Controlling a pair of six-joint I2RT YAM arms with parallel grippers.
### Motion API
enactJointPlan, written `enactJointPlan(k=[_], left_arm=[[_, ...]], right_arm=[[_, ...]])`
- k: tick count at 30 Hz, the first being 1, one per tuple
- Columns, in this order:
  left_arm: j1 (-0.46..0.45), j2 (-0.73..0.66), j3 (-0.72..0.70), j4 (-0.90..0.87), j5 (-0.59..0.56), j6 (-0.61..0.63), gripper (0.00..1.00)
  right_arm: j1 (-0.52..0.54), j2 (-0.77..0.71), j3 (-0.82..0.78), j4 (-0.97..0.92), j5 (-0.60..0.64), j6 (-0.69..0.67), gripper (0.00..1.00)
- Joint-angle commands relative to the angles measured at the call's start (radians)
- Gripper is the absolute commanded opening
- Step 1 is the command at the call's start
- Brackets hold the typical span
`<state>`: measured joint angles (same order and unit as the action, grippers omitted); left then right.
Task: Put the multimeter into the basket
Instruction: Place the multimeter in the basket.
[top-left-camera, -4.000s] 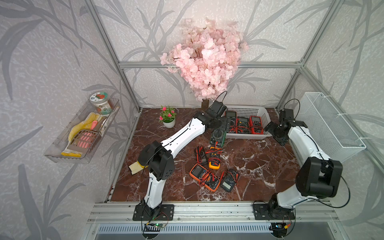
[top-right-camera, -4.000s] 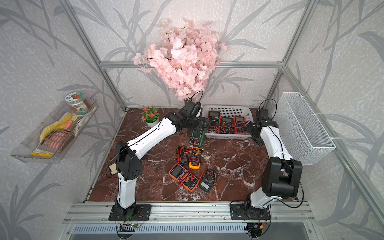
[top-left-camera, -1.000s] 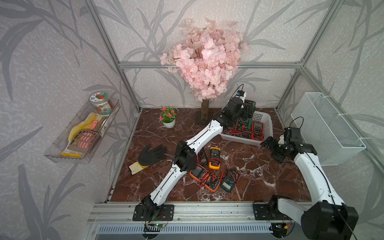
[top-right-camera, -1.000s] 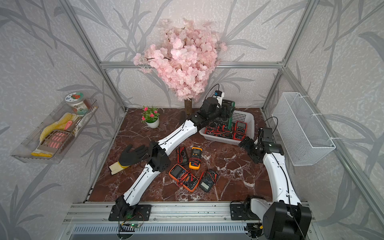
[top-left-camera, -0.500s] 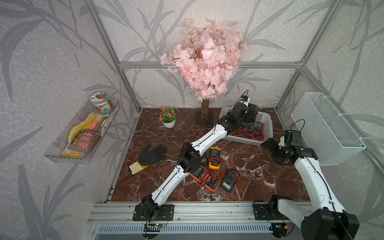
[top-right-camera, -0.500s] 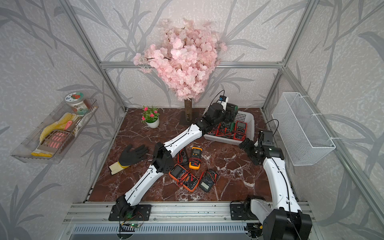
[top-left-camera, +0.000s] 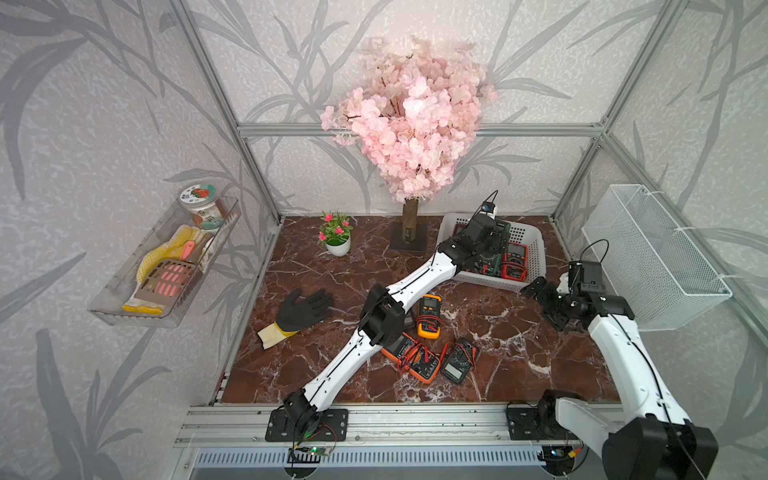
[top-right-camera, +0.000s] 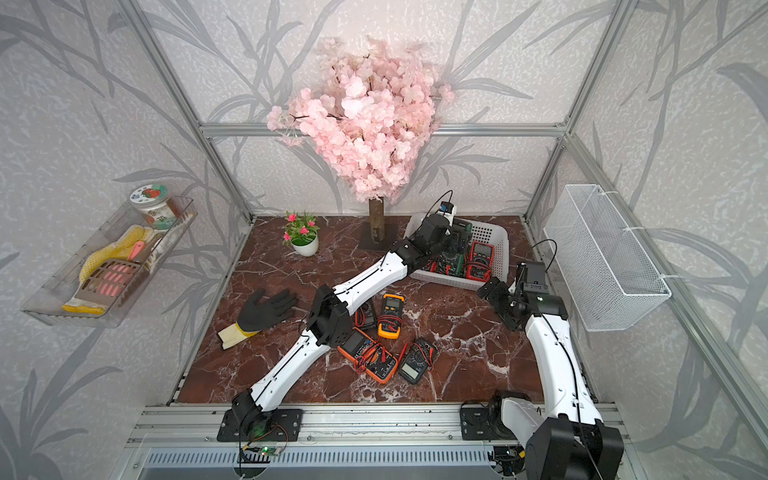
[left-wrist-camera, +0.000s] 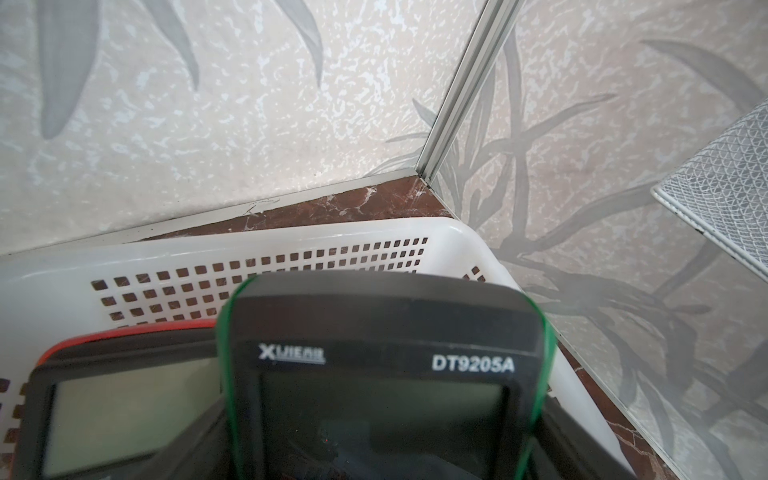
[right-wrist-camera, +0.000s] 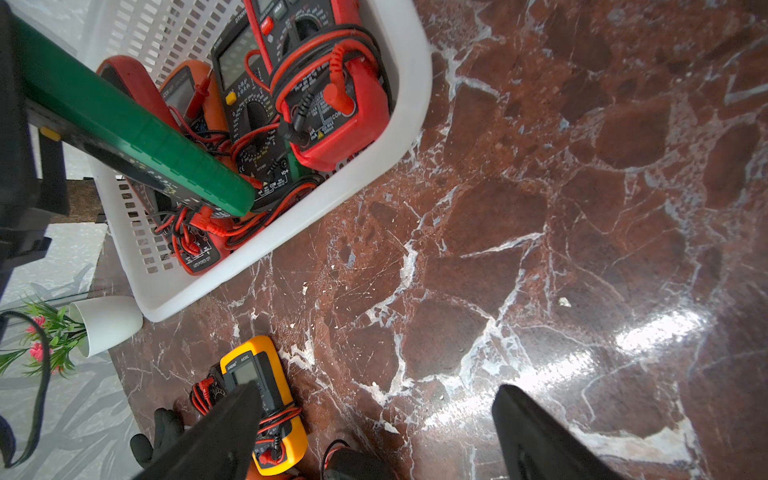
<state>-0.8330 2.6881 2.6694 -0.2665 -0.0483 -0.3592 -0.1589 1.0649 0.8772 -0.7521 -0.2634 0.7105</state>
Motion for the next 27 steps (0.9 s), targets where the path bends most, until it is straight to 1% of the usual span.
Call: enactJointPlan(k=[1, 12, 19, 27], left_arm=[[0.0, 0.022, 0.019, -0.019, -0.025, -0.016, 0.99], [0.0, -0.007, 0.019, -0.013, -0.042, -0.037, 1.0], [-0.001, -0.062, 0.013, -0.032, -0.043, -0.036, 1.0], [0.0, -0.21, -0.131, -0.08, -0.067, -0.061, 1.0]], right_arm=[[0.004, -0.01, 0.021, 0.002, 0.004, 0.003, 0.92], [0.004, 0.013, 0.063, -0.004, 0.012, 0.0, 0.93], [0.004, 0.033, 0.093, -0.004, 0.007, 0.0, 0.93], [0.004, 0.064, 0.133, 0.005, -0.013, 0.0, 0.93]])
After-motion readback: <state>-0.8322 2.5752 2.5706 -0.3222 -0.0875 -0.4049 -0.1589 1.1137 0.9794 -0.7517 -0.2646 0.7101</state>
